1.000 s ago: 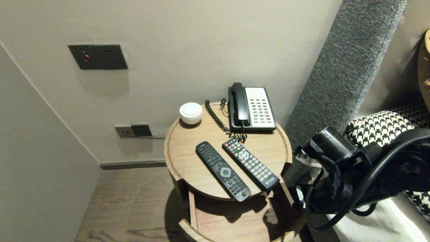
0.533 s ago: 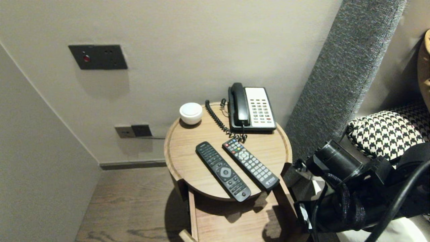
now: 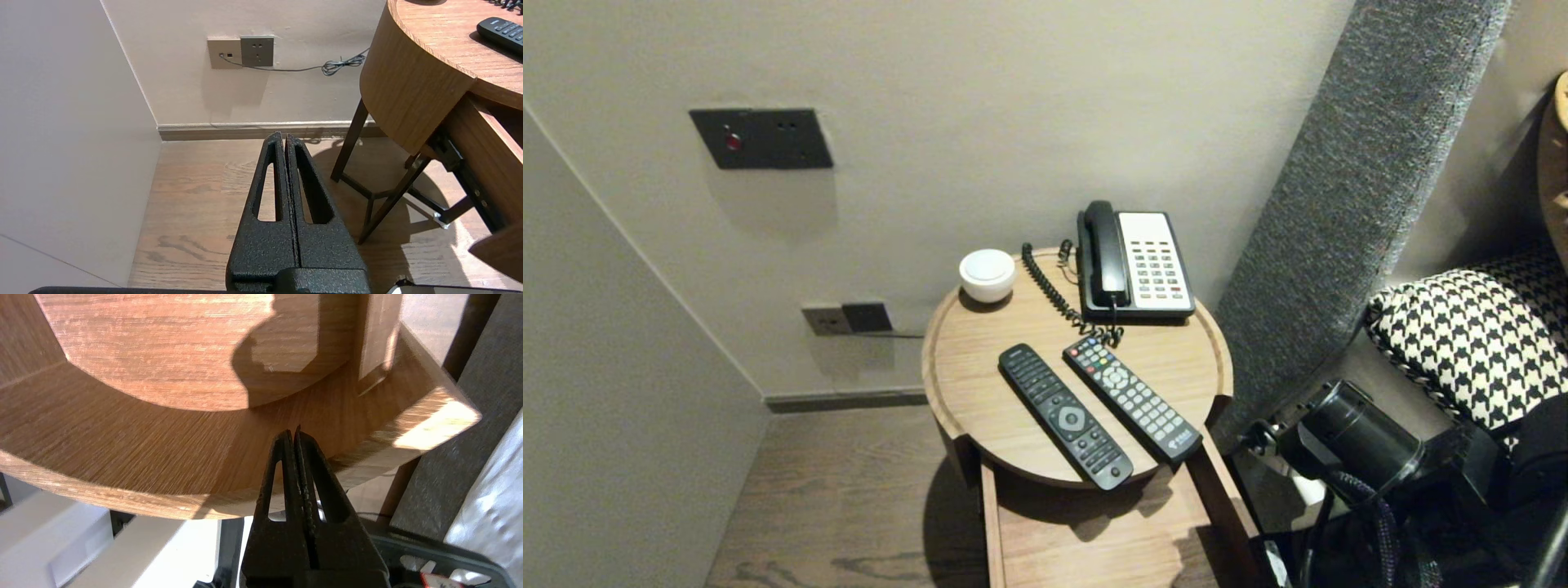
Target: Open the nightstand drawer
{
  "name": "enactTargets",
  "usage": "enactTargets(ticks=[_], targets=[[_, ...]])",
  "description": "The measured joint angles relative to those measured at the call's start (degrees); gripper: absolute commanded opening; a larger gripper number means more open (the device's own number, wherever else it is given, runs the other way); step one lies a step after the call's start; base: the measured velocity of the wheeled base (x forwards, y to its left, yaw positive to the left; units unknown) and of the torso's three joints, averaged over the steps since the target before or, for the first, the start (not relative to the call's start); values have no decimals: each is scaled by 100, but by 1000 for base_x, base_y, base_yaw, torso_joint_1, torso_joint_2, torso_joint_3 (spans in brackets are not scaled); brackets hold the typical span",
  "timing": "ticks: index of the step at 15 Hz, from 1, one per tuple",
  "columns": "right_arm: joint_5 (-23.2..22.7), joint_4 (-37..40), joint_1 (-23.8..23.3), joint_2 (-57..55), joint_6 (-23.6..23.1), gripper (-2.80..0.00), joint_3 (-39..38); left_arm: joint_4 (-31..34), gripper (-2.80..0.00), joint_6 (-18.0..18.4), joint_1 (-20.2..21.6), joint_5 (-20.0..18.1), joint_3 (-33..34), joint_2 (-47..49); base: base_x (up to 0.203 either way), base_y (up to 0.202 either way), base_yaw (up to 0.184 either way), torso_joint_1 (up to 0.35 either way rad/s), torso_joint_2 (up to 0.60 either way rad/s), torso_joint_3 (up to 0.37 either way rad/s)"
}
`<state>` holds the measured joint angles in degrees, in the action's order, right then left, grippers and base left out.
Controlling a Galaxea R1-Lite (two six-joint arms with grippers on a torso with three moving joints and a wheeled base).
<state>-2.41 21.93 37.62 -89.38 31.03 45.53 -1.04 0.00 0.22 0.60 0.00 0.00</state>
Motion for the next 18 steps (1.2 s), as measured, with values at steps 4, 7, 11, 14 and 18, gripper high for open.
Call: enactTargets(ticks=[4, 7, 11, 14, 18], targets=[[4, -16, 181, 148, 121, -280, -169, 1, -280, 0, 2, -1, 0, 0, 0, 0, 0, 0, 0, 0], [4, -22, 252, 281, 127, -280, -340, 0, -280, 0, 2, 0, 0, 0, 0, 0, 0, 0, 0, 0], [2, -35, 333, 417, 147, -280, -505, 0, -280, 0, 2, -2, 0, 0, 0, 0, 0, 0, 0, 0], [2, -35, 391, 508, 174, -280, -601, 2, -280, 0, 2, 0, 0, 0, 0, 0, 0, 0, 0, 0], [40, 4, 361, 601, 169, -280, -476, 2, -280, 0, 0, 0, 0, 0, 0, 0, 0, 0, 0, 0]])
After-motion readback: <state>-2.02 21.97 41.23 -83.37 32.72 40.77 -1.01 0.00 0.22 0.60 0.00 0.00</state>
